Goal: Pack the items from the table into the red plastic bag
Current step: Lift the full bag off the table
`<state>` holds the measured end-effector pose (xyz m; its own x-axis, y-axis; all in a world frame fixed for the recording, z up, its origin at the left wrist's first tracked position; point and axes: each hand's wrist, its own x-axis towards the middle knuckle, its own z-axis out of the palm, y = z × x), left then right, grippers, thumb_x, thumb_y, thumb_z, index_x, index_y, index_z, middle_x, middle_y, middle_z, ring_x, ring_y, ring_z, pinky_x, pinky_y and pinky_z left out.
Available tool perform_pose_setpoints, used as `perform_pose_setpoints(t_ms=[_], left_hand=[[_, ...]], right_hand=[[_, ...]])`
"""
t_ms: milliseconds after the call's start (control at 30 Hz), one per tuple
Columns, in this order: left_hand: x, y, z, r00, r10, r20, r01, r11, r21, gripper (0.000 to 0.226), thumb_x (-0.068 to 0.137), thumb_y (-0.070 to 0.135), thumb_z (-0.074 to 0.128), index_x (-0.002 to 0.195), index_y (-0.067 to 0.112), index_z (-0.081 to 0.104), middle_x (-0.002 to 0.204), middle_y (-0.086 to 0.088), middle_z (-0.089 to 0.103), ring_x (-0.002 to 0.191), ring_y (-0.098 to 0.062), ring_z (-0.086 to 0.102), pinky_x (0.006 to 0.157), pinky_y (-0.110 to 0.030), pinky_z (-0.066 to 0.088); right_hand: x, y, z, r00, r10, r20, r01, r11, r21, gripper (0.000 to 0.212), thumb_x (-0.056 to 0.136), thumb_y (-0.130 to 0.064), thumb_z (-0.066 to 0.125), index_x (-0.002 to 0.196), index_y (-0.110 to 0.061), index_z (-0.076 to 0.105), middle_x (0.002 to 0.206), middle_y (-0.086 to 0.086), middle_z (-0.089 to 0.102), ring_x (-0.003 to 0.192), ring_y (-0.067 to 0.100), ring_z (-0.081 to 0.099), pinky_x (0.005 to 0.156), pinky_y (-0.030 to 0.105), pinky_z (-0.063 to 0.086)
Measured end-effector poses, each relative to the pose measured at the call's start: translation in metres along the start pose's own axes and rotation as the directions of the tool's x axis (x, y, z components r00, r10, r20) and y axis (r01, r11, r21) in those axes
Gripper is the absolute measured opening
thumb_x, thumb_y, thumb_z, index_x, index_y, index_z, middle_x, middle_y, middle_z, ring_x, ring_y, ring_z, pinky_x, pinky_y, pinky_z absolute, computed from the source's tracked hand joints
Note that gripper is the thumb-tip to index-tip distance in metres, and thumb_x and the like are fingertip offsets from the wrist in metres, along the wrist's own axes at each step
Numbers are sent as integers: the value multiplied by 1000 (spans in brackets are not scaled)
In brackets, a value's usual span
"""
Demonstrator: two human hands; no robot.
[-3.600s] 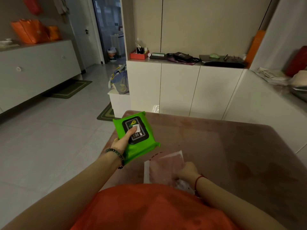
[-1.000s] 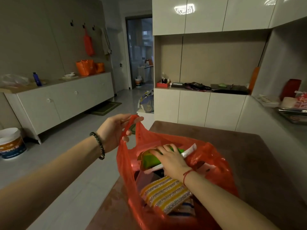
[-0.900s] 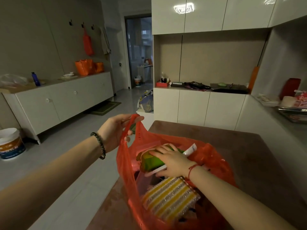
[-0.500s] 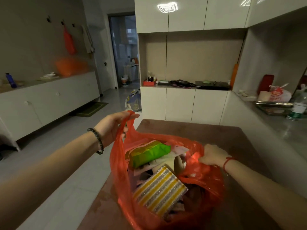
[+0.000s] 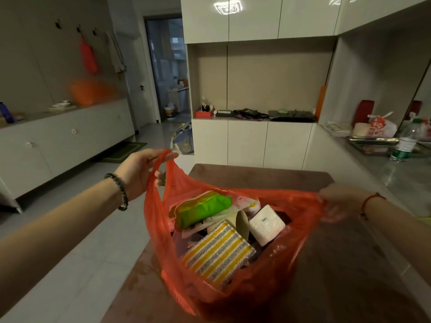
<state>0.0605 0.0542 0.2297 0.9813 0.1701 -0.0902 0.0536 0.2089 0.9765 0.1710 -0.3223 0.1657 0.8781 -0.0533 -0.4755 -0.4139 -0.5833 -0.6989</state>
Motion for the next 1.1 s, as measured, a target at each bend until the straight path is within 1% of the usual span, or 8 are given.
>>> perform_pose_setpoints(t_ms=[200,367,533,600,767,933,1000,1100], left_hand=[[5,-3,13,1000,-7,25,6,1000,29,29,92,17,42,78,10,67,96,-3,59,32,-3,40,35,-12,37],[6,-7,23,999,-30,31,28,998,57,19,93,17,42,86,11,58,97,1,63,31,-4,40,34,-12,36],[3,-8,26,999,-35,14,34,998,60,17,93,16,42,86,12,57,99,3,65,30,-5,40,34,-11,36],[1,-9,26,999,-36,20,35,997,64,18,94,16,41,87,12,57,99,2,65,31,-5,40,34,-12,36],[-5,-9,26,998,-49,35,46,994,96,19,94,17,40,87,11,57,97,0,61,30,-4,41,33,-13,37],[-5,-11,25,997,-63,52,56,992,116,20,94,17,40,89,10,57,94,-3,58,30,-5,41,33,-14,37],[-4,-11,25,997,-66,50,59,990,128,21,94,17,40,86,9,57,90,-4,58,30,-5,41,33,-14,37],[-3,-9,29,997,-63,36,58,992,110,15,93,17,42,85,11,53,75,2,70,31,-5,41,33,-13,37]], right_hand=[[-23,-37,8,952,-289,101,172,778,604,27,79,13,31,77,-9,47,68,6,45,63,19,48,54,33,57],[-45,-47,49,841,-538,65,541,825,-165,33,87,-42,55,98,-12,52,87,8,63,68,18,63,52,21,51],[-63,-33,91,860,-397,319,490,472,-733,61,80,-71,35,58,-16,50,61,-1,48,53,10,43,51,18,31],[-52,-18,109,925,-221,308,365,294,-884,74,77,-78,30,94,-14,63,98,5,64,89,19,60,76,28,44],[-6,39,128,984,-138,116,94,-157,-983,73,86,-58,42,145,-19,24,150,8,28,138,36,23,108,54,21],[-1,57,101,937,-306,172,300,444,-844,22,90,-33,49,105,-23,62,107,-9,65,99,11,57,85,21,45],[-15,33,86,929,-323,182,369,750,-548,31,88,-23,52,58,-18,56,54,-9,59,60,11,51,57,17,39],[-32,-15,55,916,-384,116,367,919,145,27,80,4,42,57,-6,53,48,5,52,54,21,51,63,30,42]])
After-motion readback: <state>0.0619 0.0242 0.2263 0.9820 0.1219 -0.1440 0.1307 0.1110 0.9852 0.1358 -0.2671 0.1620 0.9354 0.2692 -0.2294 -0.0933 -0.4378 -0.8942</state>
